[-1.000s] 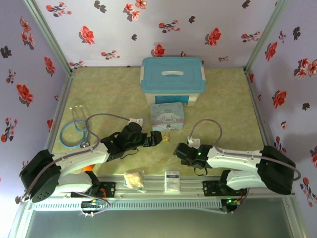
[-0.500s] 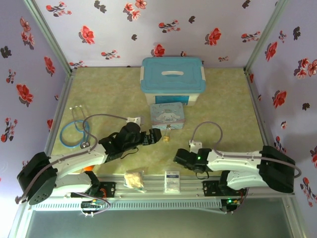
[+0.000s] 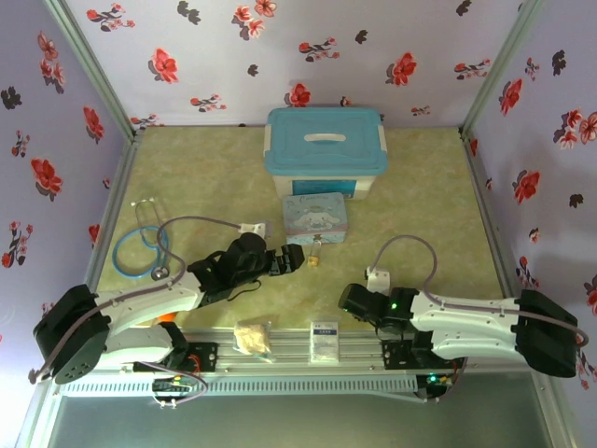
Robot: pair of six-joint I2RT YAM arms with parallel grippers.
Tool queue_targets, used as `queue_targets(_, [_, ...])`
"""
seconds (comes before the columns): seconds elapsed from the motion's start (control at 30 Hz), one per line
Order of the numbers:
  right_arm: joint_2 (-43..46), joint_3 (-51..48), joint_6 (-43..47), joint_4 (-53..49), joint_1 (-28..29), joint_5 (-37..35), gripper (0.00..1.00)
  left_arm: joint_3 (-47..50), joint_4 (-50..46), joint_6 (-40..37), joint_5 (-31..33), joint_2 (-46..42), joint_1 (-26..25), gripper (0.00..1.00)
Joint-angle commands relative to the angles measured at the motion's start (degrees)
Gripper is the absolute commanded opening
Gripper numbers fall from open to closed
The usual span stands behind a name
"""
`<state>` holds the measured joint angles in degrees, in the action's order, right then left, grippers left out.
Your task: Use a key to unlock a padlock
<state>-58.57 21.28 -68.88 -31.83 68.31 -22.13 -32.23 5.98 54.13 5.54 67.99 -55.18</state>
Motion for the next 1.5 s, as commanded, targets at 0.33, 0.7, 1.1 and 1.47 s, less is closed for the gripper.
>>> queue_targets(0.33, [-10.9, -0.7, -3.6, 5.8, 0.5, 8.1, 0.18, -0.8, 1.5, 0.7, 1.0, 1.0, -0.8, 1.0])
queue_targets(0.7, [-3.2, -1.2, -1.6, 1.1, -0.1, 5.0, 0.01, -1.0, 3.4, 0.1, 1.6, 3.0, -0.8, 1.0])
queue_targets(1.1, [-2.8, 1.9, 3.5, -3.1, -2.6, 4.2, 0.0, -3.3, 4.2, -2.6, 1.5, 6.3, -0.8, 1.0])
queue_targets(1.47, [-9.9, 4.3, 0.4, -5.2, -1.4, 6.6, 0.21, -1.9, 5.4, -2.4, 1.5, 6.3, -0.8, 1.0])
